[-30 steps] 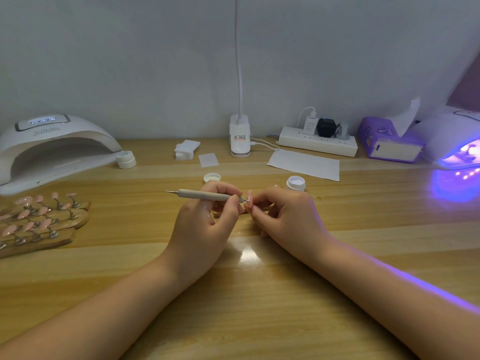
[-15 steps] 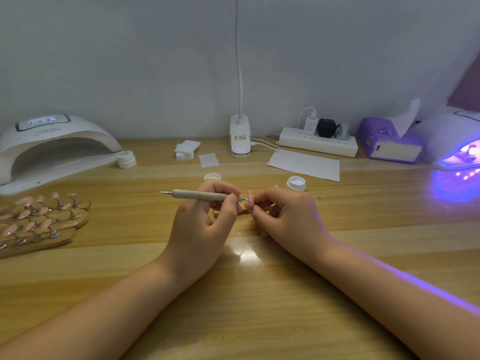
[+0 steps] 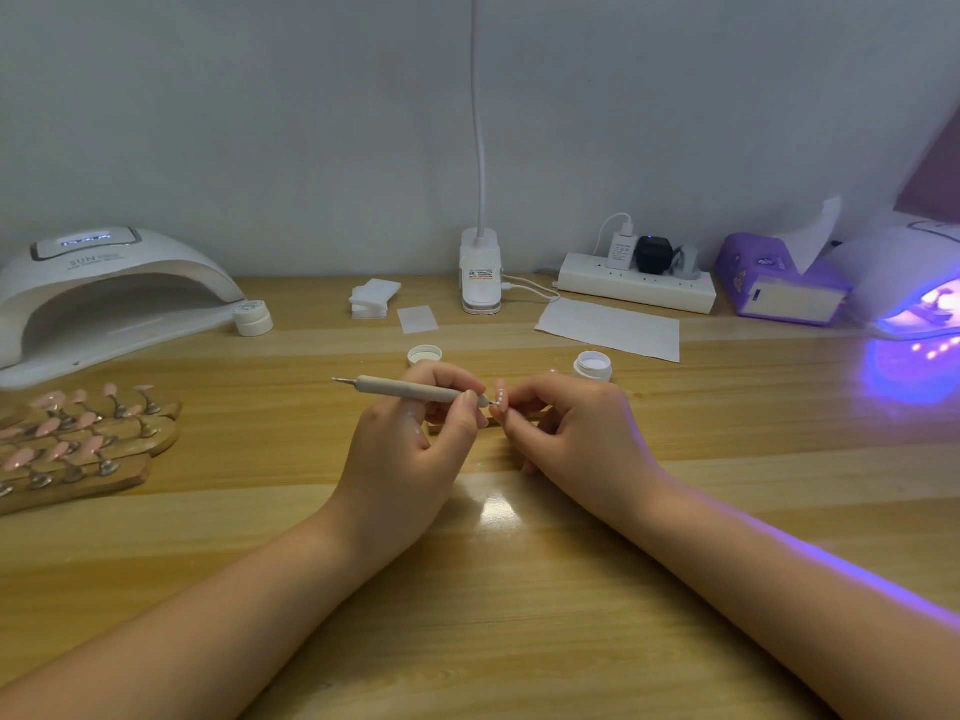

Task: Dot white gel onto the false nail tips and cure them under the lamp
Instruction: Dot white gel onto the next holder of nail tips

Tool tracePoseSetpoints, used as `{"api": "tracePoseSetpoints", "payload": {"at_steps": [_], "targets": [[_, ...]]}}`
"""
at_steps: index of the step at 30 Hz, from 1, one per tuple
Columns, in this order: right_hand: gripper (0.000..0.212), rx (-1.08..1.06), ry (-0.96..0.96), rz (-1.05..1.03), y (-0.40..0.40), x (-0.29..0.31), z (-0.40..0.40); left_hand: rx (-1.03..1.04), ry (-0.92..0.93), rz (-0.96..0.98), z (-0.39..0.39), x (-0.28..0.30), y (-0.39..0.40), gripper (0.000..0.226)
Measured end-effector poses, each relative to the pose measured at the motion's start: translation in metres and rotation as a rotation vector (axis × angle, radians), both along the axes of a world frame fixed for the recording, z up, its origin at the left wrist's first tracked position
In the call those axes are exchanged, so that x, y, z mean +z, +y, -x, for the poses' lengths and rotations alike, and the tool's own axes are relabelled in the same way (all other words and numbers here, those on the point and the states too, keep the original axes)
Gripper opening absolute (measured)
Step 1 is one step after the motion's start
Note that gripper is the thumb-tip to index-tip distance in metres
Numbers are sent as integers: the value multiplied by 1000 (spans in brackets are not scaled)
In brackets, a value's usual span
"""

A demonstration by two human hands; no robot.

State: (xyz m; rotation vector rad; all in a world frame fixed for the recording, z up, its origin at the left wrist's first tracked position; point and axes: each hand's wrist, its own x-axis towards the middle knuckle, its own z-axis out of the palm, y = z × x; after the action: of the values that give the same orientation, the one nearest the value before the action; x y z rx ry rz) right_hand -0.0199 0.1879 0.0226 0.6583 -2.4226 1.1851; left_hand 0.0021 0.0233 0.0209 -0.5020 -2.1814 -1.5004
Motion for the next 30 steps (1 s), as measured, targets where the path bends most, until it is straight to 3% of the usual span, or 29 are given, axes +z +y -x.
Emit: {"api": "tracePoseSetpoints", "payload": {"at_steps": [14,24,30], "targets": [[10,25,24,-8,1,-2,1,5,20,2,0,0,0,8],[11,77,95,139,3,-5,4,97,58,-193,2,3,-2,9],[11,103,103,176,4,-6,4,92,39,-212,2,2,-2,9]]}}
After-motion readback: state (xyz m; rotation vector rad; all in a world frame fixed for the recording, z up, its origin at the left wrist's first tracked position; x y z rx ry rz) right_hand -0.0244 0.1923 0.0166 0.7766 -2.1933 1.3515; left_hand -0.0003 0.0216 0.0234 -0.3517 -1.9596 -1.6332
